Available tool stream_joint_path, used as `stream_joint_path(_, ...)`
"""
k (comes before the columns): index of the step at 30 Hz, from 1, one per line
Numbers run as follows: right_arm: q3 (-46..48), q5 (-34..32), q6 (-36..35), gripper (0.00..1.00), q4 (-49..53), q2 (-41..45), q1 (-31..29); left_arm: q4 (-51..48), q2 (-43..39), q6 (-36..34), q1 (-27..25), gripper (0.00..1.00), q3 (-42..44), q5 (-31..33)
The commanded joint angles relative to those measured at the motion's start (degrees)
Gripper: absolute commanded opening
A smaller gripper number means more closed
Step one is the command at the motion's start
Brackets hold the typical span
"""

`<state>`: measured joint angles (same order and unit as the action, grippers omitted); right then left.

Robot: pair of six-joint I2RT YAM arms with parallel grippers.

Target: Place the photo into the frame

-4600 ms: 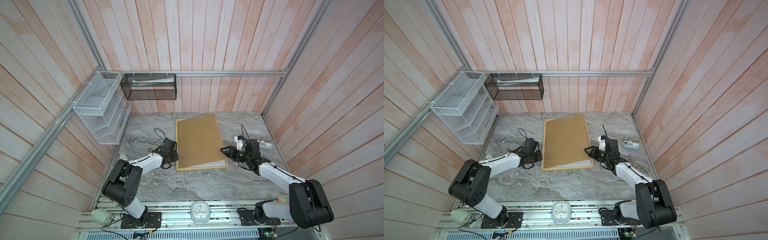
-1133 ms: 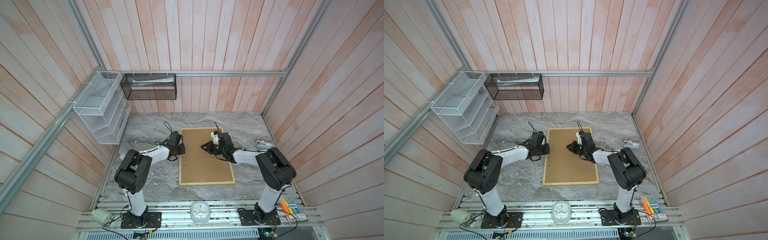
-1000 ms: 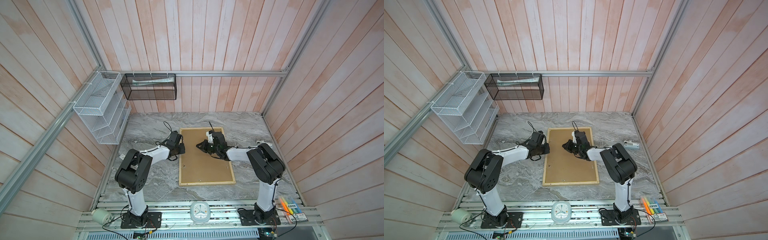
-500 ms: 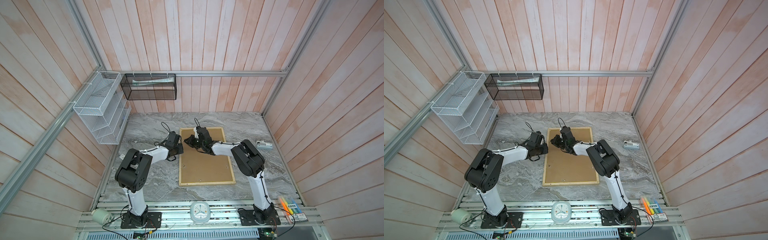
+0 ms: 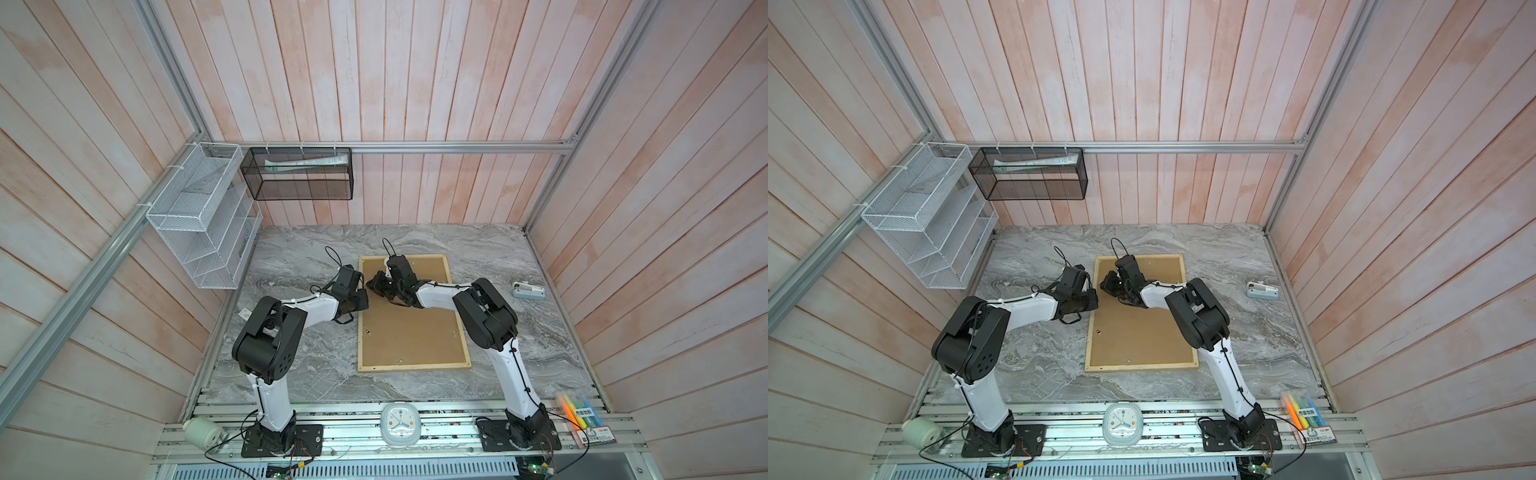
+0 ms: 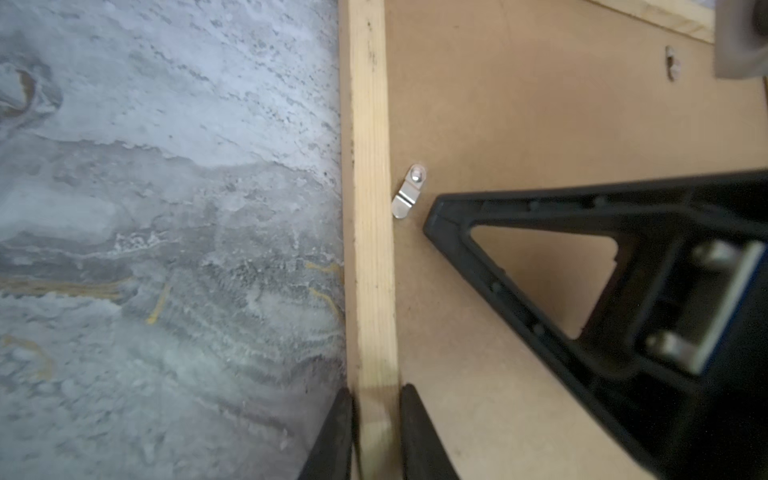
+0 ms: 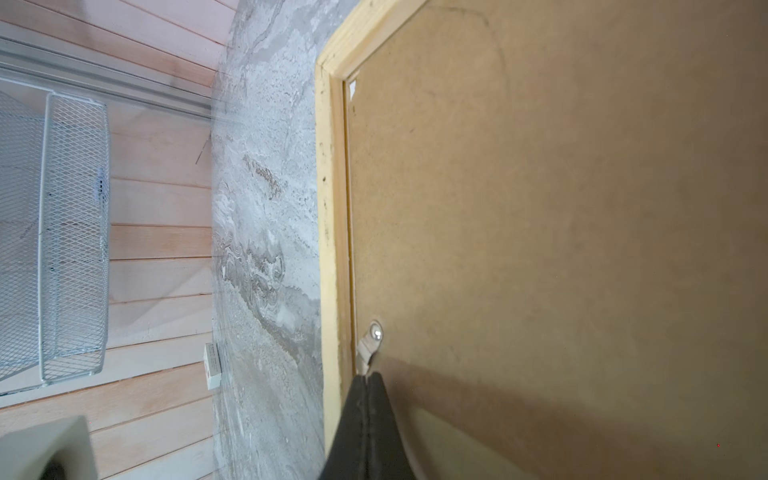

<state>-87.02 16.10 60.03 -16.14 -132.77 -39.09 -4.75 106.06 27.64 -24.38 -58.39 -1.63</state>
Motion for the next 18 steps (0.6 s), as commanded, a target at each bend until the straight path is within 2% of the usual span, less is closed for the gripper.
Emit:
stream_joint_path(1, -2.20, -2.27, 0.61, 0.00, 3.42, -2.52, -0.63, -1.63, 1.78, -0.08, -0.05, 0.20, 0.87, 0.18)
stream_joint_path(9, -6.25, -3.52, 1.27, 0.00, 7.51, -5.51, -1.04, -2.52, 1.74, 0.20, -0.36, 0.19, 0.74, -0.22)
stream_joint_path(18, -5.97, -2.65, 6.71, 0.00, 3.97, -8.03, -1.07, -3.30, 1.52, -0.30, -1.28, 0.16, 0.30, -1.35)
